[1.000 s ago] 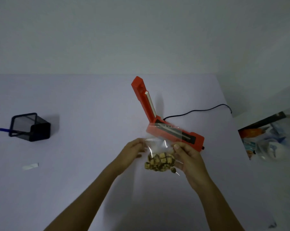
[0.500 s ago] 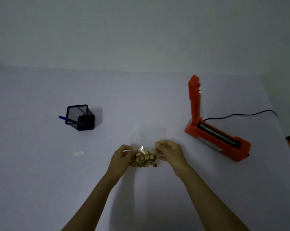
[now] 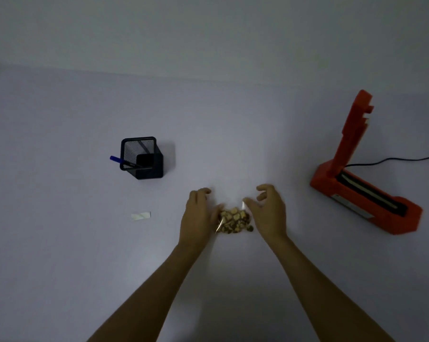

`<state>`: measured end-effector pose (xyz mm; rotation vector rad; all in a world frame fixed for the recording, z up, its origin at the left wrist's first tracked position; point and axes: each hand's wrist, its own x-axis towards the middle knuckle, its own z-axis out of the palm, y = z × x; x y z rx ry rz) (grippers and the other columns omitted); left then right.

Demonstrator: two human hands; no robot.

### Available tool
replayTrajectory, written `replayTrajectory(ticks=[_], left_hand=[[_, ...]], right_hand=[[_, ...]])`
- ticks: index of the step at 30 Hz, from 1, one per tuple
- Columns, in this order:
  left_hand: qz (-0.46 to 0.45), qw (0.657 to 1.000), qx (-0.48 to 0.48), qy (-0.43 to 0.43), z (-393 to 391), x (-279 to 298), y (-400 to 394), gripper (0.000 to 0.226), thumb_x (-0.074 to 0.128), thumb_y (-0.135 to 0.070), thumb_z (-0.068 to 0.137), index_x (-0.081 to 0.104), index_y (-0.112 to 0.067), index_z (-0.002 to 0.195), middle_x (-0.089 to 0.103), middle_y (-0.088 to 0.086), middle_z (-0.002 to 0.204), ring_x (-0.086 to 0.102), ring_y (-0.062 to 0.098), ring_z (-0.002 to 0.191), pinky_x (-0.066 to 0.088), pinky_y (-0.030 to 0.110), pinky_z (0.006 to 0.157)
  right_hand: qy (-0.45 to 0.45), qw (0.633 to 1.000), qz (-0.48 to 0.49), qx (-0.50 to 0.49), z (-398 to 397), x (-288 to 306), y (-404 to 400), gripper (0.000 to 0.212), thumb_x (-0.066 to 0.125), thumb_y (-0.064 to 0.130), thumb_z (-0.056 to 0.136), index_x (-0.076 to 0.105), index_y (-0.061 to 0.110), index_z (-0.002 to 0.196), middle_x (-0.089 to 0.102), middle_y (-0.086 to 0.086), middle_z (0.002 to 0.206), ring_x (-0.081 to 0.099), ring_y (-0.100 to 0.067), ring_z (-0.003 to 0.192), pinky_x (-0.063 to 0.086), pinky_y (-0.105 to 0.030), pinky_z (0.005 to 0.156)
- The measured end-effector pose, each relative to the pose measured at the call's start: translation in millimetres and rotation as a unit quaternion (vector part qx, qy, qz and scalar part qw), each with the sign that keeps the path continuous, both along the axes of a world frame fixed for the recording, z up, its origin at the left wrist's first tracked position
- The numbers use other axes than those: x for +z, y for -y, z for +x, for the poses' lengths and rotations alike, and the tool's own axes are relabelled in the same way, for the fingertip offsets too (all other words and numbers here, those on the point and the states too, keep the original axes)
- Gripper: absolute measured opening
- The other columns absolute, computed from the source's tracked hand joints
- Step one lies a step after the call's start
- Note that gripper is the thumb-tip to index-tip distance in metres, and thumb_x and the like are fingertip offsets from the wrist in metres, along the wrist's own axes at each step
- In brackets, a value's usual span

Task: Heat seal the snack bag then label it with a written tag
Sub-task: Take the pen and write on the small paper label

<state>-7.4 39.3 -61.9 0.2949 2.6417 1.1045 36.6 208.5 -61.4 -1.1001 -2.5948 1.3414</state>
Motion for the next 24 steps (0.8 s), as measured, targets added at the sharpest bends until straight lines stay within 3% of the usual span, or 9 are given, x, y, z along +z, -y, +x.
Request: replayTrajectory(ticks=[3,7,11,14,17,19,22,24], left_hand=[[-0.061,0.979,-0.133,-0.141,-1,-14,10,0.039,0.048,-0.039,0.095,0.054,-0.015,0.126,0.057,0.007,0.127,0.053,0.022,0.114,0.047,0.035,0.092],[-0.106,0.956,-0.218,-0.163,-2,-29,17,0.053,0.021,-0.044,0.101,0.06,-0.016,0.122,0.06,0.008,0.129,0.054,0.027,0.121,0.045,0.042,0.1],[-0.107,0.957,-0.22,-0.154,-3,-27,16,0.048,0.025,-0.04,0.1,0.061,-0.016,0.122,0.061,0.007,0.129,0.054,0.026,0.12,0.042,0.039,0.101],[-0.098,0.958,-0.211,-0.168,-4,-18,17,0.04,0.037,-0.037,0.097,0.06,-0.016,0.123,0.06,0.007,0.129,0.054,0.025,0.121,0.041,0.039,0.101],[-0.035,0.971,-0.131,-0.195,-10,6,33,0.035,0.042,-0.03,0.097,0.061,-0.013,0.12,0.063,0.007,0.122,0.057,0.021,0.113,0.043,0.034,0.099],[0.012,0.977,-0.002,-0.211,-15,27,57,0.029,0.044,-0.024,0.096,0.062,-0.012,0.114,0.066,0.006,0.111,0.057,0.018,0.103,0.041,0.028,0.094],[0.048,0.954,0.211,-0.207,-31,56,100,0.024,0.046,-0.018,0.097,0.059,-0.011,0.116,0.063,0.007,0.108,0.054,0.016,0.102,0.044,0.029,0.091],[0.051,0.941,0.277,-0.188,-48,69,124,0.028,0.047,-0.018,0.097,0.054,-0.012,0.123,0.06,0.006,0.114,0.053,0.016,0.106,0.043,0.03,0.092]], right_hand=[[-0.025,0.998,0.052,0.032,9,-6,4,0.034,0.07,0.032,0.084,0.059,0.026,0.116,0.056,0.003,0.106,0.053,-0.013,0.096,0.049,-0.029,0.08],[-0.021,0.994,0.082,0.073,18,-10,7,0.03,0.063,0.03,0.09,0.066,0.022,0.119,0.055,0.001,0.114,0.051,-0.012,0.107,0.046,-0.026,0.09],[-0.01,0.993,0.092,0.074,17,-11,7,0.027,0.062,0.027,0.091,0.069,0.016,0.115,0.055,-0.004,0.113,0.051,-0.014,0.104,0.038,-0.018,0.086],[-0.01,0.993,0.096,0.069,12,-4,9,0.028,0.062,0.027,0.091,0.069,0.015,0.115,0.056,-0.007,0.115,0.052,-0.019,0.108,0.039,-0.02,0.086],[-0.022,0.992,0.096,0.073,-6,12,20,0.028,0.063,0.029,0.09,0.067,0.019,0.116,0.056,-0.005,0.117,0.052,-0.019,0.11,0.042,-0.023,0.085],[-0.054,0.991,0.079,0.096,-28,27,37,0.027,0.063,0.029,0.09,0.066,0.022,0.116,0.057,-0.002,0.116,0.053,-0.018,0.109,0.044,-0.025,0.085],[-0.121,0.975,0.079,0.167,-75,52,76,0.028,0.063,0.028,0.09,0.066,0.019,0.116,0.06,-0.002,0.113,0.052,-0.017,0.107,0.045,-0.024,0.085],[-0.147,0.958,0.087,0.229,-107,68,109,0.028,0.062,0.027,0.091,0.066,0.017,0.116,0.06,-0.003,0.111,0.05,-0.017,0.107,0.044,-0.024,0.084]])
